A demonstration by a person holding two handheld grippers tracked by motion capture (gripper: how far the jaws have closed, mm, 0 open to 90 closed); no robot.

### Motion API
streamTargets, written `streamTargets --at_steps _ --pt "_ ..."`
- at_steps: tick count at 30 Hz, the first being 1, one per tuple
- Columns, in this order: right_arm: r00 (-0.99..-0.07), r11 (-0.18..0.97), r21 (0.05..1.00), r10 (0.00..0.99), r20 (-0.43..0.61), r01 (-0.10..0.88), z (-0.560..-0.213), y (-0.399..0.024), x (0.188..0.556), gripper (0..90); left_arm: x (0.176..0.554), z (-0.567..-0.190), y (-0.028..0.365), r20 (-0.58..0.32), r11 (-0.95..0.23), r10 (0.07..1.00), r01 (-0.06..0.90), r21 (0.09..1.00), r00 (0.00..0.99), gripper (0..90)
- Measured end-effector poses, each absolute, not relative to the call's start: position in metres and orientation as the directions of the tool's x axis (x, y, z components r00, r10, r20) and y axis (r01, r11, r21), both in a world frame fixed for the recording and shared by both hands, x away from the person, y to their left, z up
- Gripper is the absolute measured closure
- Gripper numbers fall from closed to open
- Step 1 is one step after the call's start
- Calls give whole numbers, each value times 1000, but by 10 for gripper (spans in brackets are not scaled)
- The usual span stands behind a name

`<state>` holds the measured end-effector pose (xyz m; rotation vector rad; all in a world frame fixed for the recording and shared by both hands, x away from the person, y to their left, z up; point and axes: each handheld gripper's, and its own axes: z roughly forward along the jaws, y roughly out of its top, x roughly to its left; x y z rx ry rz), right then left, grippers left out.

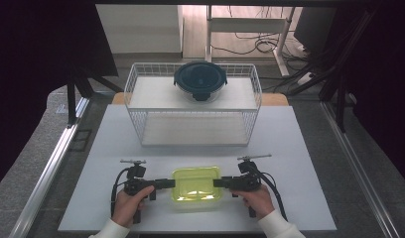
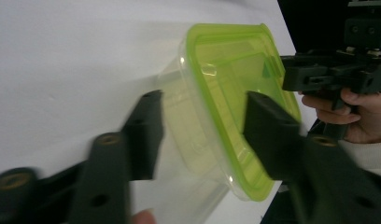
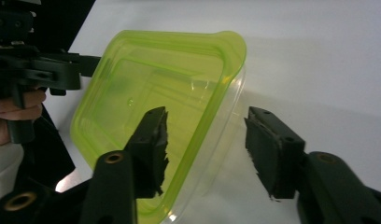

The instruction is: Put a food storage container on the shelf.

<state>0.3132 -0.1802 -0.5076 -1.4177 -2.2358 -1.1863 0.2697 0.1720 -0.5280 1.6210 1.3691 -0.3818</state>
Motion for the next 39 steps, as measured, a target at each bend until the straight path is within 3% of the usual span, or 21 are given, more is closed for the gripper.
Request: streamTargets --at_steps 6,10,21,39 --pt "-475 184 467 605 639 865 -510 -181 314 691 269 -528 166 -751 58 570 896 440 332 655" --pt "-482 178 487 618 621 855 -507 -181 312 728 267 -524 169 -763 88 550 885 458 340 751" --pt "-574 220 585 624 531 780 -489 -180 306 768 264 -507 169 -691 50 581 828 558 431 779" --pt "-651 238 675 604 461 699 -466 -179 300 768 261 -485 169 -631 29 600 774 632 493 785"
